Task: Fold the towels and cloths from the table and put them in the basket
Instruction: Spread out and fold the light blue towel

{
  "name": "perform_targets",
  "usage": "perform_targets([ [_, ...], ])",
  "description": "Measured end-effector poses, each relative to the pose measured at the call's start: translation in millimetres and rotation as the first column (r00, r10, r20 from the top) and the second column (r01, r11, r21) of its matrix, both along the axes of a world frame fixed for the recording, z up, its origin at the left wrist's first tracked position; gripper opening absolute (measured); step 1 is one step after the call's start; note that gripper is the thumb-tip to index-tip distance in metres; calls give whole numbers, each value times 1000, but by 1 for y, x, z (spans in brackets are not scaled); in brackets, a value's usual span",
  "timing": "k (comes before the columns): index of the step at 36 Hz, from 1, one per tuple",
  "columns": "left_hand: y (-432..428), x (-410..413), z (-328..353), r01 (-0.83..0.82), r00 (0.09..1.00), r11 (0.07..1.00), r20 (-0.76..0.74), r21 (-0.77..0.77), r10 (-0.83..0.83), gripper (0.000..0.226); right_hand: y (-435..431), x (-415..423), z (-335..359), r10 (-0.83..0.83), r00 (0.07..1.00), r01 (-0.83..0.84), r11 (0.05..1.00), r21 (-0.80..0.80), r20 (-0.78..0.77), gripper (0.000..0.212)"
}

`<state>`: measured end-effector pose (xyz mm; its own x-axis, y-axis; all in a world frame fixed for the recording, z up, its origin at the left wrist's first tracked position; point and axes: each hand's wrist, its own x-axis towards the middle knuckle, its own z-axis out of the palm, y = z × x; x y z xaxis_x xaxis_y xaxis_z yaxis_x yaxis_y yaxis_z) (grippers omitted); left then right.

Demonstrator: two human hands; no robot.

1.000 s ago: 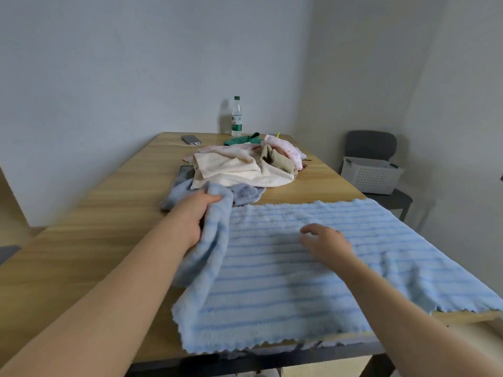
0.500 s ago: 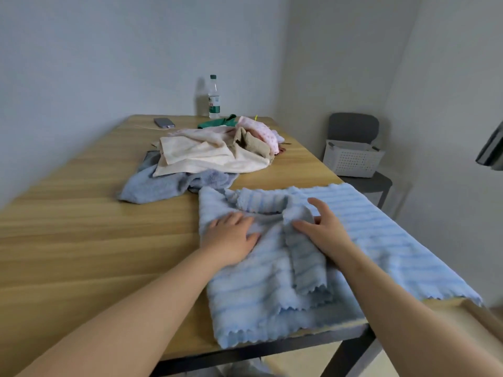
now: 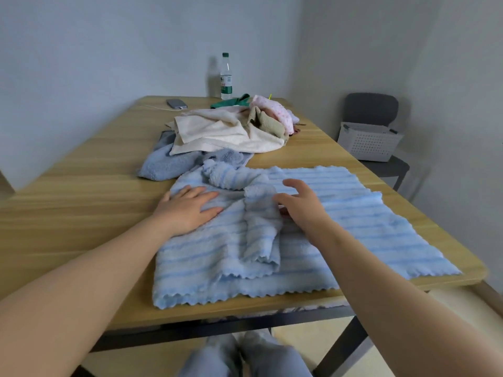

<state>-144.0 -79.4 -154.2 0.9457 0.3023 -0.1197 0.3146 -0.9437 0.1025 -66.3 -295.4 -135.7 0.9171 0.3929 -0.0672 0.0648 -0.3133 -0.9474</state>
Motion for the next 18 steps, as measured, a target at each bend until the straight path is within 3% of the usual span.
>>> perform_targets([
  [5, 15, -6, 7, -41, 999, 999, -19, -31, 40, 57, 7, -13, 2, 52, 993, -46, 998, -53, 105, 34],
  [8, 14, -2, 13, -61, 994, 995, 84, -84, 68, 53, 15, -17, 0, 63, 966, -35, 993, -117, 250, 23],
  [11, 8, 4, 19, -49, 975, 995, 214, -87, 67, 41, 23, -18, 1, 76, 952, -39, 991, -127, 297, 19],
  [15, -4, 11, 20, -50, 929, 914, 317, -402, 190, 42, 32, -21, 4, 156, 915, -84, 976, -201, 373, 15],
  [18, -6, 18, 17, -63, 918, 913, 336, -403, 211, 52, 39, -23, 5, 244, 904, -135, 942, -308, 350, 18],
])
